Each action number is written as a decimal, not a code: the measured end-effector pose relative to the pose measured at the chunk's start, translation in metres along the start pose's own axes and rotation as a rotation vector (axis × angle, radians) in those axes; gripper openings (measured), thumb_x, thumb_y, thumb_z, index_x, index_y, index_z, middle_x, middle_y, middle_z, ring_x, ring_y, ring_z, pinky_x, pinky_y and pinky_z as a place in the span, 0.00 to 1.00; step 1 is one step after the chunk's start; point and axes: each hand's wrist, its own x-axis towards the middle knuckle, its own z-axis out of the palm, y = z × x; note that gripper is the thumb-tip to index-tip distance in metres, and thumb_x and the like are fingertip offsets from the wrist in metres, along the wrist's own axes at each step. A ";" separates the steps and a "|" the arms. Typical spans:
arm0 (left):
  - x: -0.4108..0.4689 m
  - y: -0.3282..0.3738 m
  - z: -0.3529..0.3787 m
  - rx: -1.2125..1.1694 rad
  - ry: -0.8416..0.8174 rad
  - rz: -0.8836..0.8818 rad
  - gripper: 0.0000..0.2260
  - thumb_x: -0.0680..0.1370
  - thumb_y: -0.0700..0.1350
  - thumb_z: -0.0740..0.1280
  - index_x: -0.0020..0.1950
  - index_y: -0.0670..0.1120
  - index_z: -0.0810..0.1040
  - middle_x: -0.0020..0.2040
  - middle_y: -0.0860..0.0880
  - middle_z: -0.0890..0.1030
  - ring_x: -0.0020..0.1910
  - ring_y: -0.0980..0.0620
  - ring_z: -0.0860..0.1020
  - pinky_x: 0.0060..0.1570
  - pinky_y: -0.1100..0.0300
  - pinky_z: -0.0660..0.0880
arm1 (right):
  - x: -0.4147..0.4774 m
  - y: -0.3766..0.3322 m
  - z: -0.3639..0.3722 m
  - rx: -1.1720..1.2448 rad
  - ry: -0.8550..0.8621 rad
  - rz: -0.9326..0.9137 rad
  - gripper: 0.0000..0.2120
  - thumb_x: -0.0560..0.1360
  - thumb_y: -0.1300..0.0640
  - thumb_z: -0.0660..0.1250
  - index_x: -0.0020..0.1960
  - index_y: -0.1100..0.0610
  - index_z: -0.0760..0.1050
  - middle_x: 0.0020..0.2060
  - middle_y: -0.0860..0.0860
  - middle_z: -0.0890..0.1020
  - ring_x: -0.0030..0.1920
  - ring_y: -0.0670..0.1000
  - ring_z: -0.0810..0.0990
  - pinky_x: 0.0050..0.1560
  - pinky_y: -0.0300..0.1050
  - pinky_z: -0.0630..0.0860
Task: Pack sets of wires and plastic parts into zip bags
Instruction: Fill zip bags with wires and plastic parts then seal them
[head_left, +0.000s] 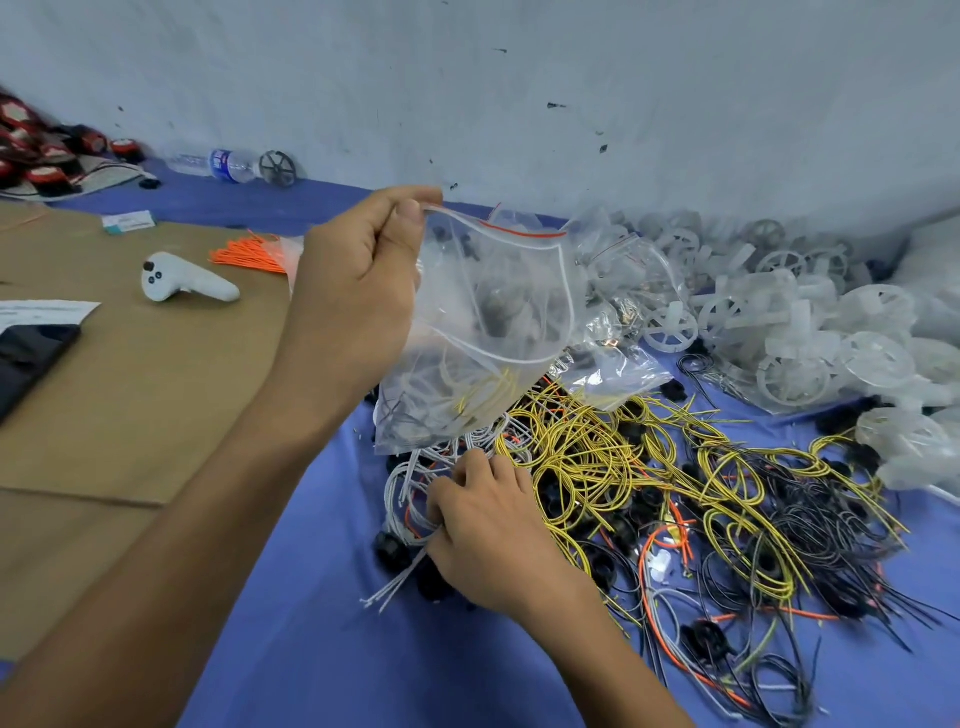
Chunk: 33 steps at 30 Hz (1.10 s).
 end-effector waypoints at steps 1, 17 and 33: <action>-0.001 0.000 0.000 0.001 0.001 -0.002 0.10 0.84 0.48 0.58 0.57 0.53 0.80 0.27 0.54 0.66 0.26 0.57 0.64 0.27 0.68 0.63 | -0.001 0.000 -0.002 0.015 0.011 0.009 0.11 0.74 0.50 0.57 0.53 0.53 0.72 0.53 0.52 0.70 0.54 0.58 0.66 0.57 0.52 0.63; -0.004 0.003 0.004 -0.023 -0.003 -0.049 0.11 0.85 0.47 0.58 0.58 0.50 0.80 0.26 0.56 0.66 0.26 0.58 0.64 0.26 0.66 0.63 | 0.016 -0.004 0.002 0.055 0.120 0.233 0.12 0.75 0.48 0.58 0.48 0.55 0.75 0.48 0.53 0.81 0.51 0.58 0.75 0.56 0.53 0.64; -0.006 -0.004 0.014 -0.067 -0.010 -0.010 0.10 0.84 0.50 0.58 0.57 0.55 0.79 0.25 0.57 0.67 0.24 0.59 0.63 0.24 0.68 0.61 | -0.069 0.089 -0.081 1.626 0.470 0.545 0.06 0.77 0.58 0.66 0.44 0.52 0.81 0.33 0.51 0.78 0.29 0.47 0.74 0.26 0.37 0.64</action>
